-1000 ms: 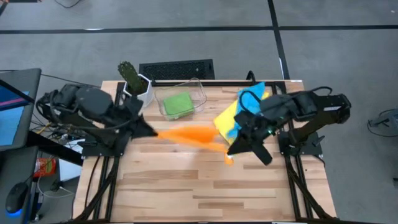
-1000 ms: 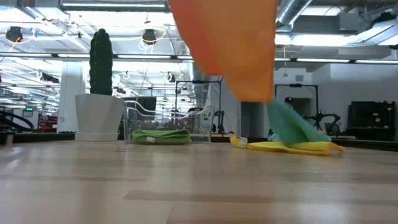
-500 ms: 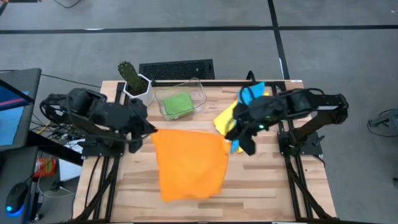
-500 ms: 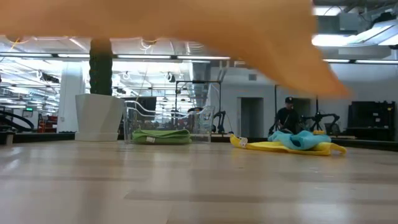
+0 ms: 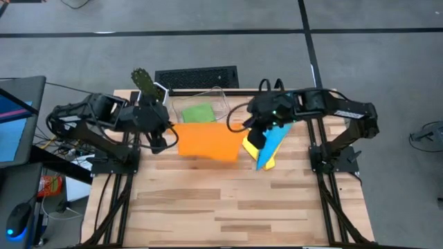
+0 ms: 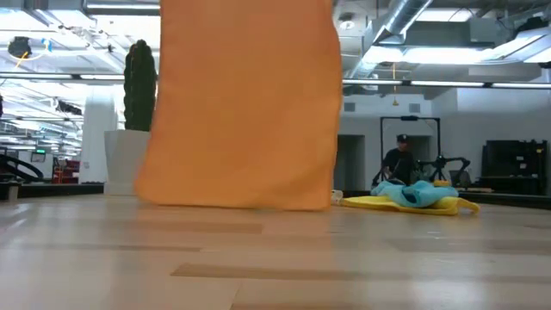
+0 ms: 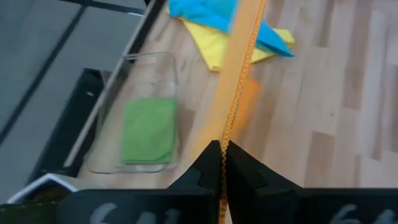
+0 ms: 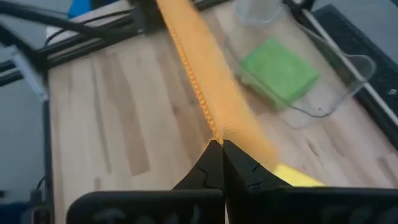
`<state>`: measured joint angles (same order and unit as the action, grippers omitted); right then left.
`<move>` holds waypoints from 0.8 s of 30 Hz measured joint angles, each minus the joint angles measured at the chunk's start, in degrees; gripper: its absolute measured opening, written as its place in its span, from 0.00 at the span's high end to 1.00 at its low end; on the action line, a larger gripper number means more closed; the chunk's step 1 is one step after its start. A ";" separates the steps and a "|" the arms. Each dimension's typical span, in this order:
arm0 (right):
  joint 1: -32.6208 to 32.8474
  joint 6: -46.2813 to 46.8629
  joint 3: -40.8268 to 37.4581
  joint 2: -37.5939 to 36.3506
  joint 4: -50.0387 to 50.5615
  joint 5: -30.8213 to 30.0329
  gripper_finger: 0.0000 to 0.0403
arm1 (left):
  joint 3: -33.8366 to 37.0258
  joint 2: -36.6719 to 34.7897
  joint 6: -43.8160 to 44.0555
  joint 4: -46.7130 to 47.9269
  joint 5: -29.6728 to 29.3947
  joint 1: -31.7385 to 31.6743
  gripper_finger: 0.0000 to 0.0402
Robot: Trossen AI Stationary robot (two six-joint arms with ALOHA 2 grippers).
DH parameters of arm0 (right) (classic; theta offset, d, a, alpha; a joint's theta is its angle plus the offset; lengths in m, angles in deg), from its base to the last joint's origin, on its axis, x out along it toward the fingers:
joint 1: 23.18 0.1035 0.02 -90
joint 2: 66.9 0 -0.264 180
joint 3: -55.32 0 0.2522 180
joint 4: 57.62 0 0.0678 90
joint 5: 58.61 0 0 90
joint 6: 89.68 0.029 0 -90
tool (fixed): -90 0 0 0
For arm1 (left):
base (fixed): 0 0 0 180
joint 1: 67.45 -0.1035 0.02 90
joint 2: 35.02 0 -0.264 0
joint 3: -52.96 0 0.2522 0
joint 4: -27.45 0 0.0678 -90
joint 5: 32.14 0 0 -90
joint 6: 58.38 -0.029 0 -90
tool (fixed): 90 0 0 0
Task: Fold microfiber towels
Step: Fold the orange microfiber cloth
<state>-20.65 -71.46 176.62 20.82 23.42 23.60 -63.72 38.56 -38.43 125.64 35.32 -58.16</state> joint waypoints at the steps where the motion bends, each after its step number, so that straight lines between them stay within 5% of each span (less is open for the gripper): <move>1: 1.07 0.10 -0.03 -0.16 0.23 -0.08 0.97 | 0.00 0.00 0.47 0.01 1.01 0.22 1.00; 8: 12.99 4.65 0.08 1.47 0.36 3.02 0.97 | 0.00 0.61 10.49 -0.55 10.53 8.10 1.00; 13: 17.26 4.01 0.06 2.11 -0.63 4.41 0.97 | 0.07 2.96 8.16 -1.18 13.38 12.61 1.00; 20: 10.21 -1.92 -0.05 0.48 1.97 3.33 0.97 | 0.02 5.92 -3.75 3.41 7.98 6.14 1.00; 24: 3.68 -6.57 -0.04 0.55 2.88 3.01 0.97 | -0.02 6.18 -11.29 4.95 0.08 -0.83 1.00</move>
<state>-16.98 -78.03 176.58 21.37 26.30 26.61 -63.73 44.74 -49.72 130.59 35.40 -59.00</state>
